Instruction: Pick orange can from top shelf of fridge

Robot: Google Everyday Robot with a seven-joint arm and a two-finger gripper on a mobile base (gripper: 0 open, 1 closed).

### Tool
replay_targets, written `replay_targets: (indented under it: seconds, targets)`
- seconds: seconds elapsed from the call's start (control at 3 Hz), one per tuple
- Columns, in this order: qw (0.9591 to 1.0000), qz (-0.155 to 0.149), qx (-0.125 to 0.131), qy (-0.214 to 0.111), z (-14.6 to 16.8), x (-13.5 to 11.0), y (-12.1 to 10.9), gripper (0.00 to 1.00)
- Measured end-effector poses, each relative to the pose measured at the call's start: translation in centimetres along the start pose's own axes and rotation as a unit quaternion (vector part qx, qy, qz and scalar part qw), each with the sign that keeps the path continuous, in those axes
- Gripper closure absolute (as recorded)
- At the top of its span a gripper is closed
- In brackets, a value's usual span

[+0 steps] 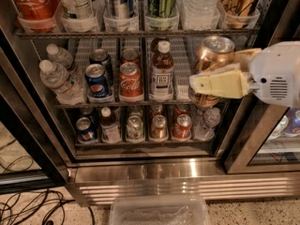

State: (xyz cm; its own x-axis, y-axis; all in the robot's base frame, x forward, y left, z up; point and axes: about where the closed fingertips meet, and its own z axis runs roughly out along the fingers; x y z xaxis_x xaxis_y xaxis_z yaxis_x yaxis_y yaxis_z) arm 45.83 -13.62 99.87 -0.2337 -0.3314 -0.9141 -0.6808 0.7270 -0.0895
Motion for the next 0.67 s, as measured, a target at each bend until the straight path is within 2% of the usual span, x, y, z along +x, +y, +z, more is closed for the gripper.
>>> replay_targets:
  seconds: [0.33,0.67]
  targets:
    - [0.9953,0.008,-0.096,0.012,0.7,-0.5,3.5,1.0]
    - [0.9893,0.015,-0.143,0.024,0.9,-0.5,5.7,1.0]
